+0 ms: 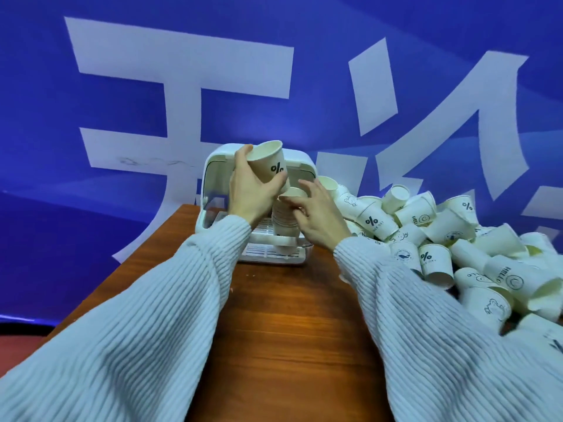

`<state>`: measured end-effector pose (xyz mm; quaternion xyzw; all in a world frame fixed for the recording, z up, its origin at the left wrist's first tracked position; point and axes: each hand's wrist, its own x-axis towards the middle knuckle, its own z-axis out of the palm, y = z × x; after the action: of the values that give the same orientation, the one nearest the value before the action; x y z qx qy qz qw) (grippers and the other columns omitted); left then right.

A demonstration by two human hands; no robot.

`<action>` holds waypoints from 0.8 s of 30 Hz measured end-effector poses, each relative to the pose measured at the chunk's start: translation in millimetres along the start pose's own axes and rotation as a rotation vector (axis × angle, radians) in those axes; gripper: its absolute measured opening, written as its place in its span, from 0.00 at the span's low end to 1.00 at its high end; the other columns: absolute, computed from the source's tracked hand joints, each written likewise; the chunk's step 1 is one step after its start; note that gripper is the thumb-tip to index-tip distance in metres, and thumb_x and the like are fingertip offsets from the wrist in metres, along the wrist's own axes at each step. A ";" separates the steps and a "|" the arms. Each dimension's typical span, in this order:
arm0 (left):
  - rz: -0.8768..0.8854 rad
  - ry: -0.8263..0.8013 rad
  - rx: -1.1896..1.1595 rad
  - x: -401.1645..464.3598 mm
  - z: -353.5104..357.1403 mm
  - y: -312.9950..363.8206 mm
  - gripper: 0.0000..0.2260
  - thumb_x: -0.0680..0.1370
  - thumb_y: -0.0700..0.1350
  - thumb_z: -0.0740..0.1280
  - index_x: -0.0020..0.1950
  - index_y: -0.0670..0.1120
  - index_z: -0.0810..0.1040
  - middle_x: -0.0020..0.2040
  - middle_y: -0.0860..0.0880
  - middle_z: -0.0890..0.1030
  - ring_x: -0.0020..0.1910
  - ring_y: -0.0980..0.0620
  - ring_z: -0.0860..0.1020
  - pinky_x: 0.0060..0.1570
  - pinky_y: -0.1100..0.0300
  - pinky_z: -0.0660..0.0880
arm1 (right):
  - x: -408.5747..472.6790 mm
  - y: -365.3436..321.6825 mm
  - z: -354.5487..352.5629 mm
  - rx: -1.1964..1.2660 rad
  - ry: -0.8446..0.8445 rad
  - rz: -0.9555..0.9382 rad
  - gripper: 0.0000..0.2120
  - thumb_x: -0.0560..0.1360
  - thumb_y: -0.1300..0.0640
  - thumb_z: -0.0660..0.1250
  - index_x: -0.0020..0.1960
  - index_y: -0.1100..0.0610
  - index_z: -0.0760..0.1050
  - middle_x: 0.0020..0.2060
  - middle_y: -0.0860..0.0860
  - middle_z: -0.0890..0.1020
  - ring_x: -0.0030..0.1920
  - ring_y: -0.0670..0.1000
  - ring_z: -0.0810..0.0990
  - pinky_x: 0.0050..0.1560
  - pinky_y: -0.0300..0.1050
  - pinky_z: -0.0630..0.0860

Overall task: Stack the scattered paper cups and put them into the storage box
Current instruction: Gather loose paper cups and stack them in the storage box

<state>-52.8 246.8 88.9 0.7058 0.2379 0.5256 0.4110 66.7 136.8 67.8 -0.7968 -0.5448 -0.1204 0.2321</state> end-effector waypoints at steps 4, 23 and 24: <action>0.012 -0.087 0.051 13.8 17.7 3.2 0.36 0.72 0.49 0.79 0.74 0.47 0.64 0.65 0.47 0.76 0.61 0.50 0.75 0.58 0.60 0.70 | -9.0 -0.8 17.3 0.293 0.142 0.140 0.17 0.84 0.57 0.63 0.71 0.51 0.78 0.77 0.54 0.70 0.77 0.54 0.67 0.74 0.48 0.65; 0.006 -0.242 0.361 3.8 34.4 -26.0 0.26 0.83 0.61 0.59 0.76 0.49 0.72 0.74 0.48 0.73 0.69 0.47 0.74 0.69 0.48 0.69 | -43.5 6.1 80.1 0.581 0.324 0.270 0.33 0.80 0.49 0.68 0.80 0.40 0.57 0.76 0.41 0.71 0.76 0.45 0.69 0.74 0.56 0.72; -0.009 -0.256 0.364 0.7 39.3 -27.4 0.25 0.82 0.59 0.62 0.76 0.49 0.73 0.75 0.49 0.73 0.70 0.47 0.73 0.69 0.50 0.67 | -43.5 7.3 80.9 0.584 0.315 0.269 0.34 0.80 0.48 0.68 0.81 0.39 0.55 0.77 0.41 0.70 0.77 0.45 0.68 0.74 0.57 0.71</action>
<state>-13.0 249.5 62.2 0.8283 0.2777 0.3783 0.3060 52.2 139.9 -23.1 -0.7329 -0.4040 -0.0494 0.5451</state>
